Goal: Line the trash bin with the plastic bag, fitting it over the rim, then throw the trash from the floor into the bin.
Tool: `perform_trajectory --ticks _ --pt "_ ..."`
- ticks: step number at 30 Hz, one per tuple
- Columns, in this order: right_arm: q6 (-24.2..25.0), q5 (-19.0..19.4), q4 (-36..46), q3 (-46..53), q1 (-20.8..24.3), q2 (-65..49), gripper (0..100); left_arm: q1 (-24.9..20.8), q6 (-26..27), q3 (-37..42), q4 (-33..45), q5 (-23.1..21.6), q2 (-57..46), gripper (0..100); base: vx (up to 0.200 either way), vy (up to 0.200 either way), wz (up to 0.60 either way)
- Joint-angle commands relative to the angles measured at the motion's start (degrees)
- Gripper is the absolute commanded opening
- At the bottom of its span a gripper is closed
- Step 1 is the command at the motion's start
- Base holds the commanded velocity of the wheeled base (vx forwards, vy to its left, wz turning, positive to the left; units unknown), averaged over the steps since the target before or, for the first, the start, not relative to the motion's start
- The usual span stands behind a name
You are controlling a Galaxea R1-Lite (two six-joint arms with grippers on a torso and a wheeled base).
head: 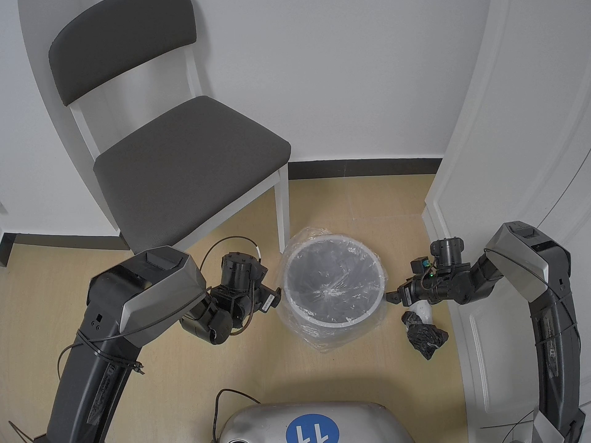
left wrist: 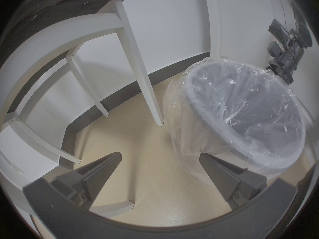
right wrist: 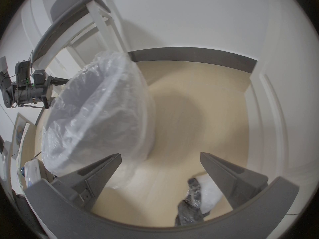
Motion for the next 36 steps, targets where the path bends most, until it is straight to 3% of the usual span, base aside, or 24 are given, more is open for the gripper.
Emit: perform_trajectory --ticks 1,9,14,19,36 --pt "0.1 0.5 0.5 -2.4 2.4 1.4 100 0.0 -0.4 0.5 -0.4 0.0 0.3 100 0.0 0.0 0.0" --pt "-0.5 -3.3 2.7 -16.7 0.6 10.5 100 -0.3 -0.4 3.7 -6.1 0.0 0.3 100 0.0 0.0 0.0" --pt "-0.5 -3.4 8.7 -25.5 -0.8 14.3 100 -0.4 -0.4 3.8 -6.3 0.0 0.3 100 0.0 0.0 0.0" --pt "-0.1 -3.1 9.0 -32.9 -1.7 19.6 100 -0.7 -0.8 3.9 -6.4 0.0 0.3 100 0.0 0.0 0.0" --pt "2.8 -2.6 8.3 -34.0 -1.7 20.5 100 -1.5 -1.3 5.8 -11.3 0.0 0.8 100 0.0 0.0 0.0"
